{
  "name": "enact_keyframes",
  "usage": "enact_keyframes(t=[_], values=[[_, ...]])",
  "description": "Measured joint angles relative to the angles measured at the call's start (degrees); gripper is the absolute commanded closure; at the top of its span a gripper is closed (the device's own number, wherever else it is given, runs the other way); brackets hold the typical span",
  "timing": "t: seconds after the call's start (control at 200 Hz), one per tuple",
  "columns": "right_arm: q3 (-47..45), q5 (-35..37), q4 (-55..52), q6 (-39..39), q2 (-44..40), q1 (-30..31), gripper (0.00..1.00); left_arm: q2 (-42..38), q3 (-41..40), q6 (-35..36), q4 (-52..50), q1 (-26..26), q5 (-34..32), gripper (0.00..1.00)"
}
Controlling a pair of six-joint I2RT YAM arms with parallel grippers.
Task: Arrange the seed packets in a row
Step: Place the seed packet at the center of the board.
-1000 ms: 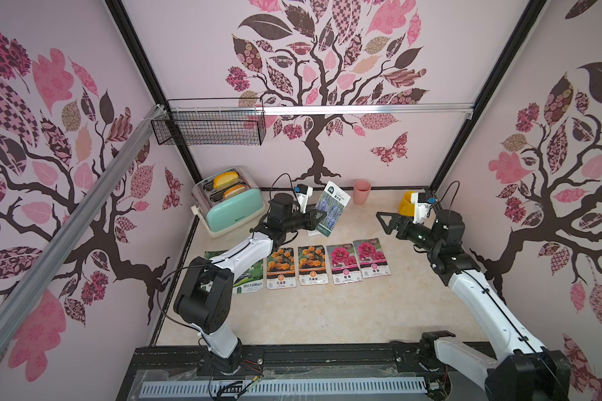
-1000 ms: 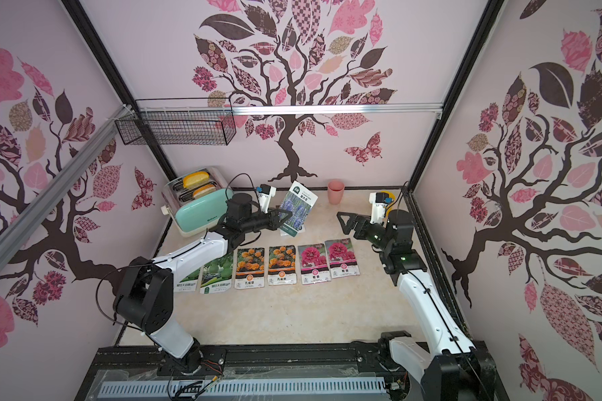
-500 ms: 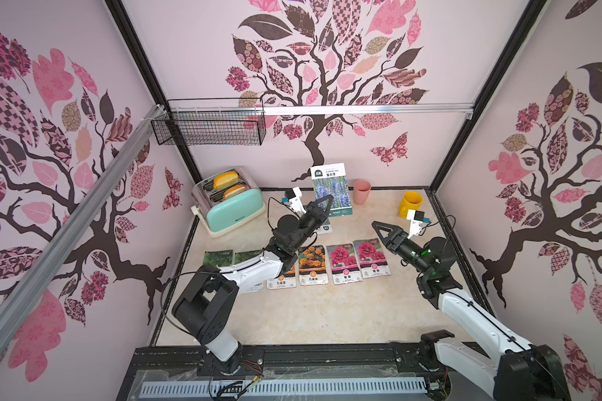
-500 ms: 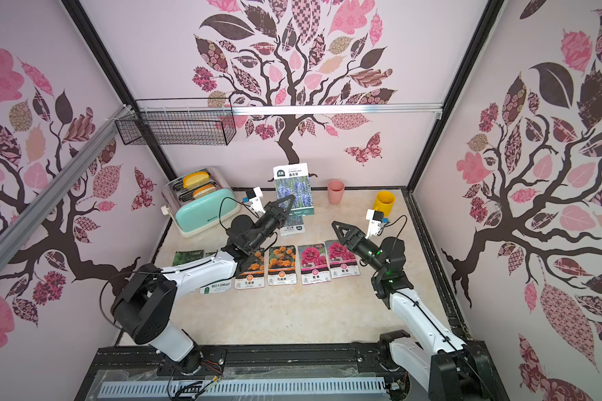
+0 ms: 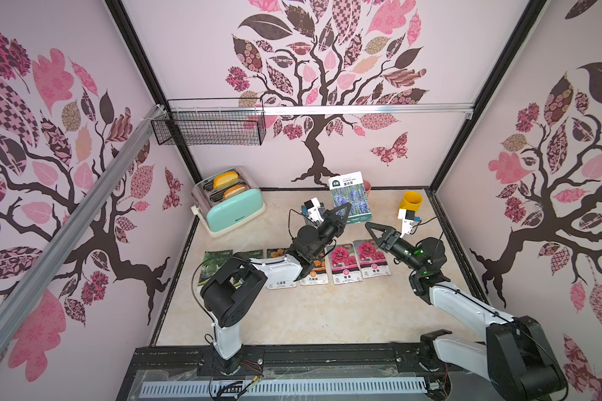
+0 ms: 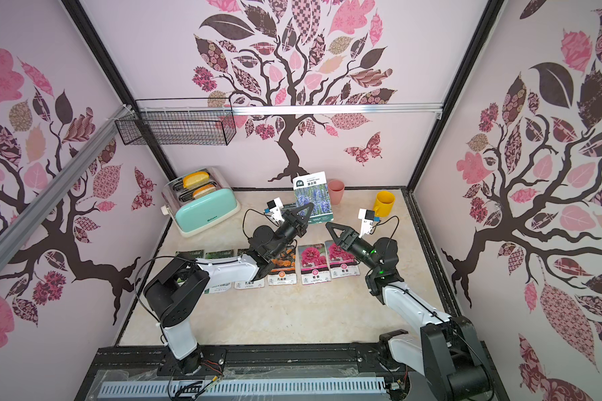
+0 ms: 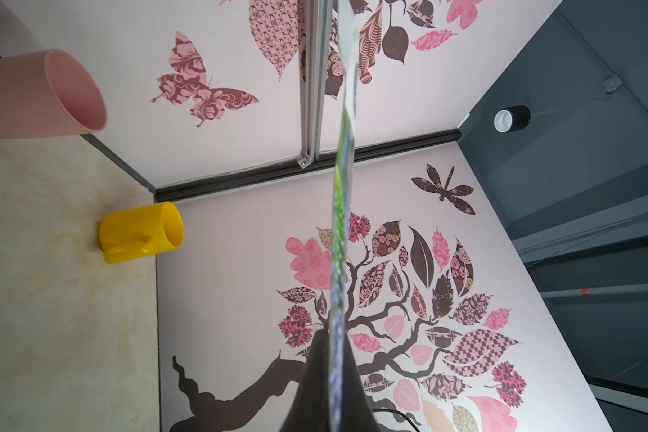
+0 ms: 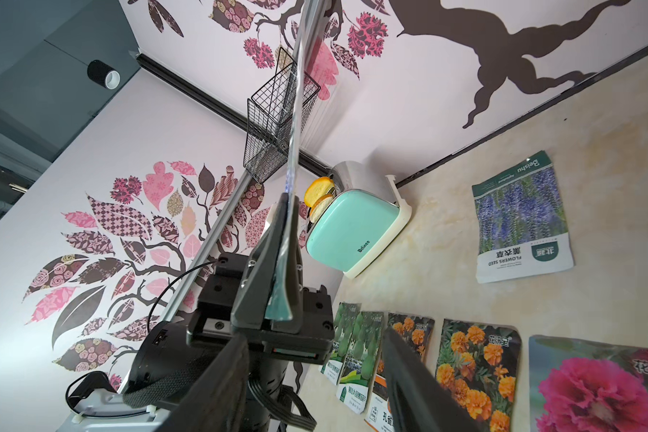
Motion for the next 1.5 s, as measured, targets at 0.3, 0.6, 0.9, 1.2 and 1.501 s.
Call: enact_keyframes(t=[0.3,0.6,0.9,1.2,1.501], values=[[0.3,1.7,3.4,0.6,2.9,1.0,0.67,3.8,0.7,-1.1,1.6,-2.7,-0.5,1.0],[1.9,3.5,2.9,-0.8,4.1,1.2,1.0,4.2,1.8,0.4,0.7,-3.1,-0.1,0.59],[2.6,8.2,-23.0,-12.6,-8.3,-8.1,1.0,-9.1,1.2,15.5,-24.2,2.7,16.0,0.03],[5.7,6.5,-51.6,-25.4,-6.7,-26.6,1.0,-25.6,-5.7,34.0,-43.1,4.3,19.5,0.04],[9.1,6.2,-59.3,-32.3,8.9,-27.1,1.0,-30.3,-16.2,38.7,-49.4,3.8,17.2,0.05]])
